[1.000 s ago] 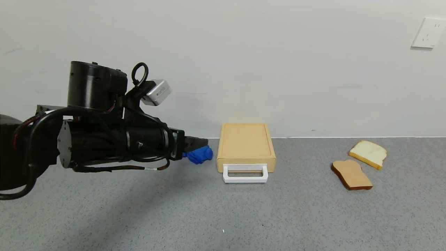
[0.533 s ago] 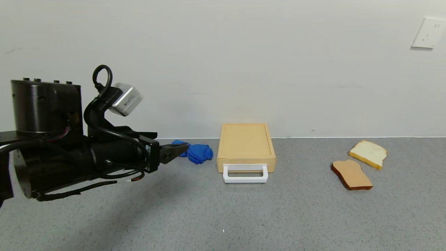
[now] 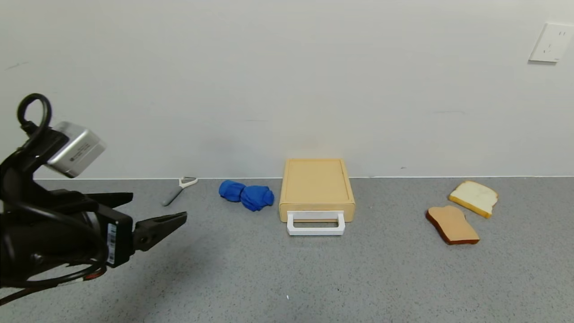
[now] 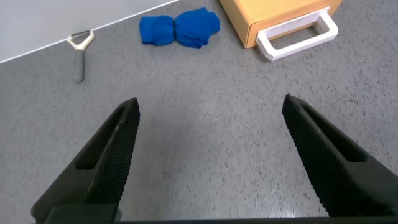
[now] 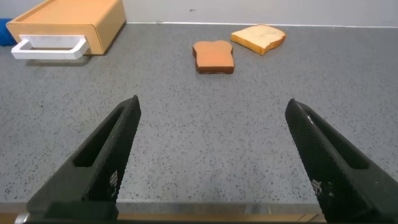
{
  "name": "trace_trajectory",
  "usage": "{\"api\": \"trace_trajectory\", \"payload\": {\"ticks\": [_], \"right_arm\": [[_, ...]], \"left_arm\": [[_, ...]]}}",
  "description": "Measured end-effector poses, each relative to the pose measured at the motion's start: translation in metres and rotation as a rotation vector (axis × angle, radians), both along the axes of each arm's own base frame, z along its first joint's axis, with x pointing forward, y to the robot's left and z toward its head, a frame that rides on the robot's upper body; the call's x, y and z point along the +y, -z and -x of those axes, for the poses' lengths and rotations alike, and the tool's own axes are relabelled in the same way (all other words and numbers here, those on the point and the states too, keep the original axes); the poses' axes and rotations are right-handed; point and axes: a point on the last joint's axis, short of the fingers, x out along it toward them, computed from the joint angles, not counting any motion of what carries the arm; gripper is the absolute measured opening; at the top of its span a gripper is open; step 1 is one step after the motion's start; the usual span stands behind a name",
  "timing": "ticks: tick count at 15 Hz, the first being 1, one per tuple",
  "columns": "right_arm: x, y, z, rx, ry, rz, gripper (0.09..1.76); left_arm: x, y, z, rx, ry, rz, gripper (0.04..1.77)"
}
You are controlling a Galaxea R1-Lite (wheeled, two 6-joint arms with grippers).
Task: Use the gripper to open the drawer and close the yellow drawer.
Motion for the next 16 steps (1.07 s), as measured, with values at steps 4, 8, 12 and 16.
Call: {"api": "trace_trajectory", "payload": {"ticks": [4,8,12,16], "right_arm": [[0.000,0.000,0.000,0.000,0.000,0.000,1.71],[0.000,0.000,0.000,0.000,0.000,0.000,1.71],[0.000,0.000,0.000,0.000,0.000,0.000,1.71],[0.000,0.000,0.000,0.000,0.001,0.000,1.71]], "left_arm": [[0.018,-0.008,0.044,-0.049,-0.111,-0.031,1.68],[0.042,-0.011,0.084,-0.153,-0.290,-0.026,1.69],[0.058,-0.010,0.126,-0.237,-0.505,-0.027,1.70],[0.060,0.001,0.173,-0.317,-0.514,-0.003,1.70]]}}
